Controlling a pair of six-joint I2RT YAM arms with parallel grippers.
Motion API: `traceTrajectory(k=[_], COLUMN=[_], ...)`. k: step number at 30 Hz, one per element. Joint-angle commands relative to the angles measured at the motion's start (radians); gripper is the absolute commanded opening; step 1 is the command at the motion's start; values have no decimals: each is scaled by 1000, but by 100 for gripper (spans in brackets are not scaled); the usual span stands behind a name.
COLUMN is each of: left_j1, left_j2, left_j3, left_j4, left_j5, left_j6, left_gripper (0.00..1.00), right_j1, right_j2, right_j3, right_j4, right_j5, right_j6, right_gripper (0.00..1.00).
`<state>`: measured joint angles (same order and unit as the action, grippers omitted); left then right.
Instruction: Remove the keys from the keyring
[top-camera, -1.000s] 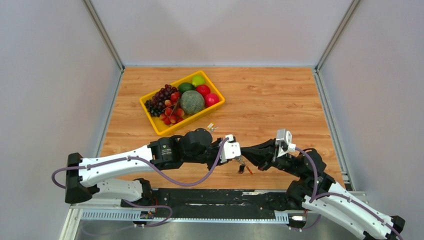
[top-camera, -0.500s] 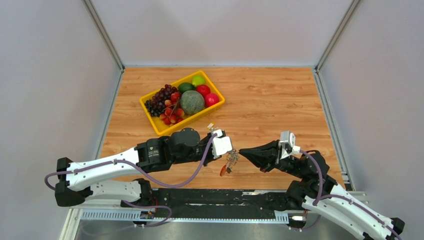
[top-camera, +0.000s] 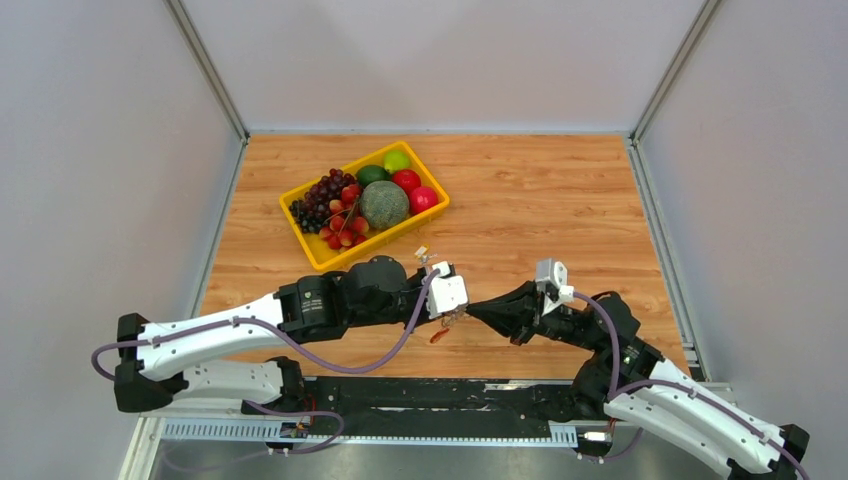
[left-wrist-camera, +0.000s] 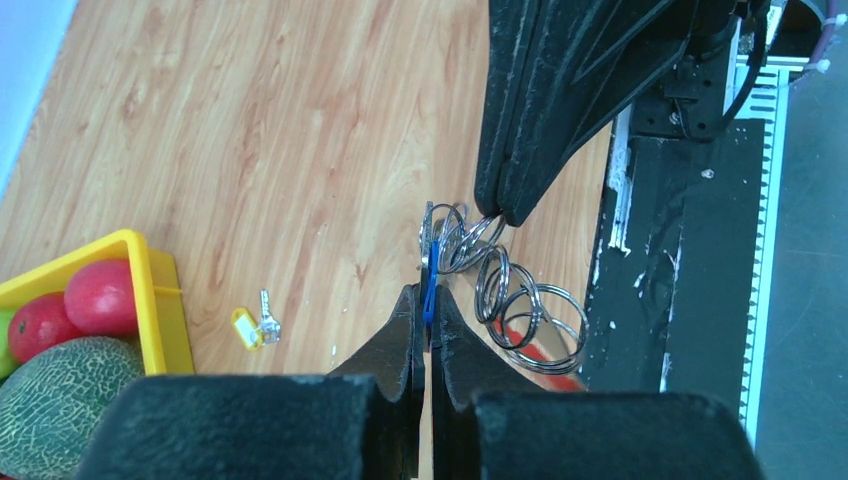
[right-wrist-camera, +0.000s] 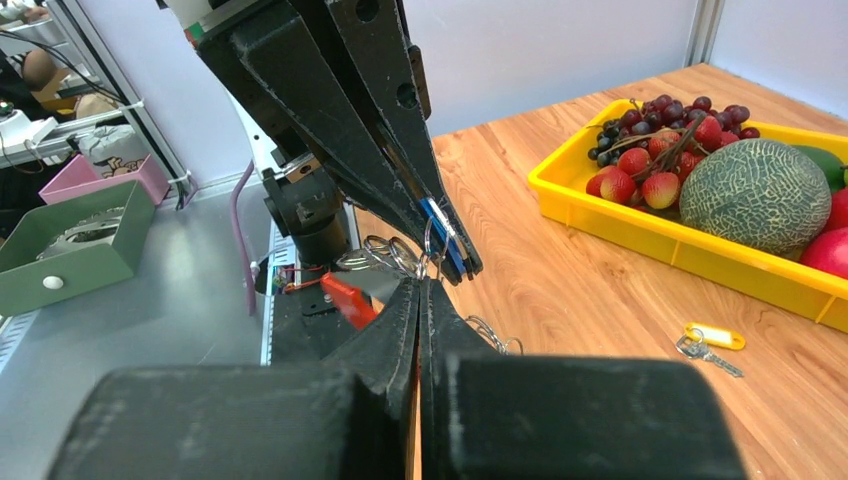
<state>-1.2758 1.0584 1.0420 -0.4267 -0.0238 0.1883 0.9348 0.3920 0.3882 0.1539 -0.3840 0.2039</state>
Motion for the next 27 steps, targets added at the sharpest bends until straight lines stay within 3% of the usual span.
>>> traceTrajectory(k=[1,13,14,16,18,27], left_j1=[0,-4,-4,-3,-3,2], left_j2=[18,68,71,74,76,110], left_j3=[61,90,88,87,85,116], left_j4=[4,-37,-39,-47,-65,-174], left_j5=[46,51,21,-71,-155,-285], left_j6=[32,53,50,26,9,-78], left_gripper=[0,0,0,0,0,0], right_j1=[0,0,1,0,0,0], right_j2=[24,92,90,75,50,-83], right_j3=[52,67,68,60,46,-8], right_j4=[16,24,24,24,23,-15], right_j5=[-26,0,11,38,70,156], right_j6=[-4,-7,-6,-5,-7,3], right_gripper=[0,0,3,31,49,59])
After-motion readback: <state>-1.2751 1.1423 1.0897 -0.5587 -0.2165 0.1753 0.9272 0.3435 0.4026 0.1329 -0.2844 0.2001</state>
